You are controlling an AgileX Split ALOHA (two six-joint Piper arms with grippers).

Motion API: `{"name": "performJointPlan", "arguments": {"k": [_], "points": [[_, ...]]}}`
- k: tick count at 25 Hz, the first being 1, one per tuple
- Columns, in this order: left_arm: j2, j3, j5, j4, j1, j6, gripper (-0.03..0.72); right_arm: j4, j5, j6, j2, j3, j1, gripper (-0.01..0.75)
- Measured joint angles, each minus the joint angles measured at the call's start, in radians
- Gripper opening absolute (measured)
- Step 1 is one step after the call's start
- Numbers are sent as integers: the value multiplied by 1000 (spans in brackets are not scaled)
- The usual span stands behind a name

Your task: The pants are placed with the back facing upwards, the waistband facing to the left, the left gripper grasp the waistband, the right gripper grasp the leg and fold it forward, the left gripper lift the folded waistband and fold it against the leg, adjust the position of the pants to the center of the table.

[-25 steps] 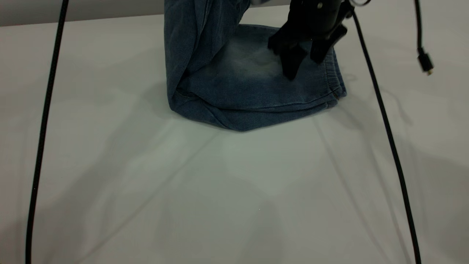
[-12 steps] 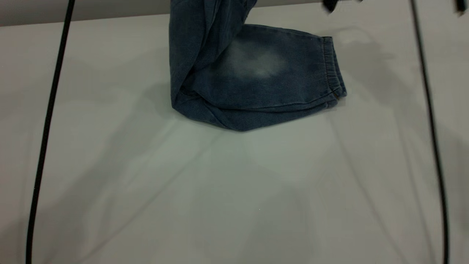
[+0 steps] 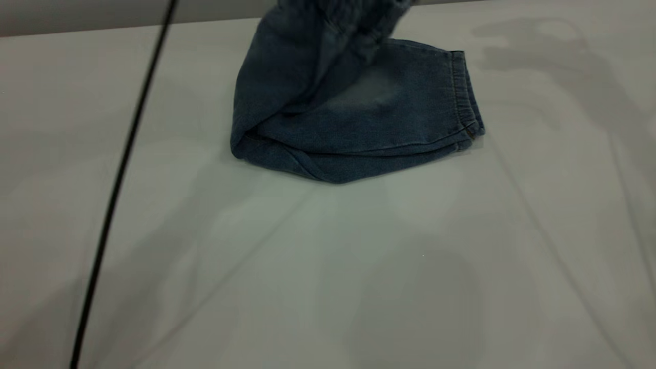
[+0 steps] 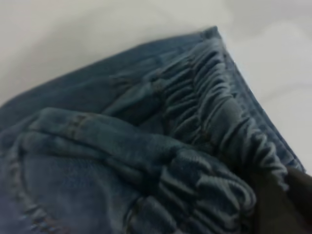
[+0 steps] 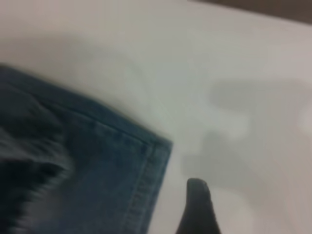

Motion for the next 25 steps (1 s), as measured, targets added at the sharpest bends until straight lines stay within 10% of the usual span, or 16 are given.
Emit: {"name": "performJointPlan", "arguments": {"k": [13,25], "points": [[37,0,-123,14,-106,17,416,69,39,-10,0,-74,1,447],[37,-1,106,378,-64,-197,435,134,41,-39,-76,-108,33,447]]}}
